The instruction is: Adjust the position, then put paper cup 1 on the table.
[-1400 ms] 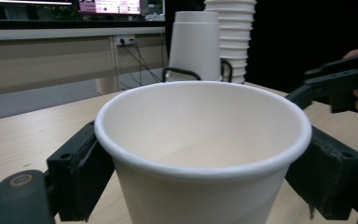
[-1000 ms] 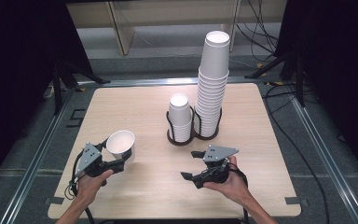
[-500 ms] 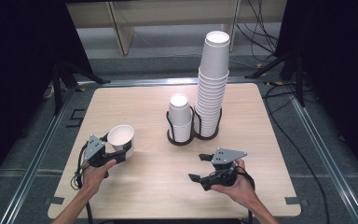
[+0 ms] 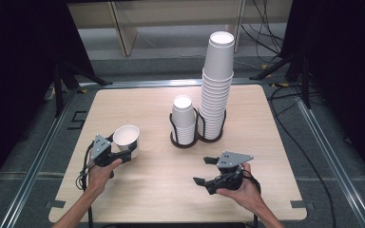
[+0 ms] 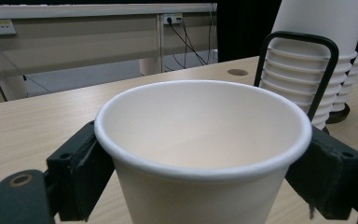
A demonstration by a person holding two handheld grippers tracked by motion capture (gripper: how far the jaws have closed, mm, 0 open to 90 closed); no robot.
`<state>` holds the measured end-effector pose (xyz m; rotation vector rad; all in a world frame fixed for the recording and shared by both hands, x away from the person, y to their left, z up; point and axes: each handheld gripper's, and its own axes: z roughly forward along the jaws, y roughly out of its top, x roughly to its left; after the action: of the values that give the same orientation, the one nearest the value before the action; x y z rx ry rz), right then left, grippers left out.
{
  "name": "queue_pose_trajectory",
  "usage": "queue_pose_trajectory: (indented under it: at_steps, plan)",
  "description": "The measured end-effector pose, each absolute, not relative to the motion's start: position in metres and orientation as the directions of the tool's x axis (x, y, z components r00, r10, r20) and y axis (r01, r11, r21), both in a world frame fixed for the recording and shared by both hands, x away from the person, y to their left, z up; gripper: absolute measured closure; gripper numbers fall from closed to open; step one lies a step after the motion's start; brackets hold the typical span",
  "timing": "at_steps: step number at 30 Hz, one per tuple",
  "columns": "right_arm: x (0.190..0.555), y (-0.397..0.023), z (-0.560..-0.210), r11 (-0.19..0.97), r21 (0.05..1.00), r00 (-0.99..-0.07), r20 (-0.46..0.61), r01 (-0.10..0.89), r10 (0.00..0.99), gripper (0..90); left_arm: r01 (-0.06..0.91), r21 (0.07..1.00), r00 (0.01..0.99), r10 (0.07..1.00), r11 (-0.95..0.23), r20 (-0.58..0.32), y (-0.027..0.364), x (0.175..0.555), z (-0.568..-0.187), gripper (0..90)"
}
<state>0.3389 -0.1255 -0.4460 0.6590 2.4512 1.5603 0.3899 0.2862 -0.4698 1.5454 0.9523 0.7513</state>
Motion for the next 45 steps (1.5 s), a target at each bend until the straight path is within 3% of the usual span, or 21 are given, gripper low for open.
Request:
queue_pose_trajectory:
  at_steps: [40,45]
  plan:
    - [0.335,-0.129,-0.448,0.349,0.891,-0.896,0.124,0.29,0.427,20.5,0.192,0.974,0.439,0.898,-0.122,0.026,0.301,0.411,-0.491,11.5]
    - [0.336,-0.129,-0.448,0.339,0.898,-0.898,0.12,0.28,0.423,20.5,0.24,0.96,0.441,0.897,-0.142,0.022,0.303,0.409,-0.494,12.8]
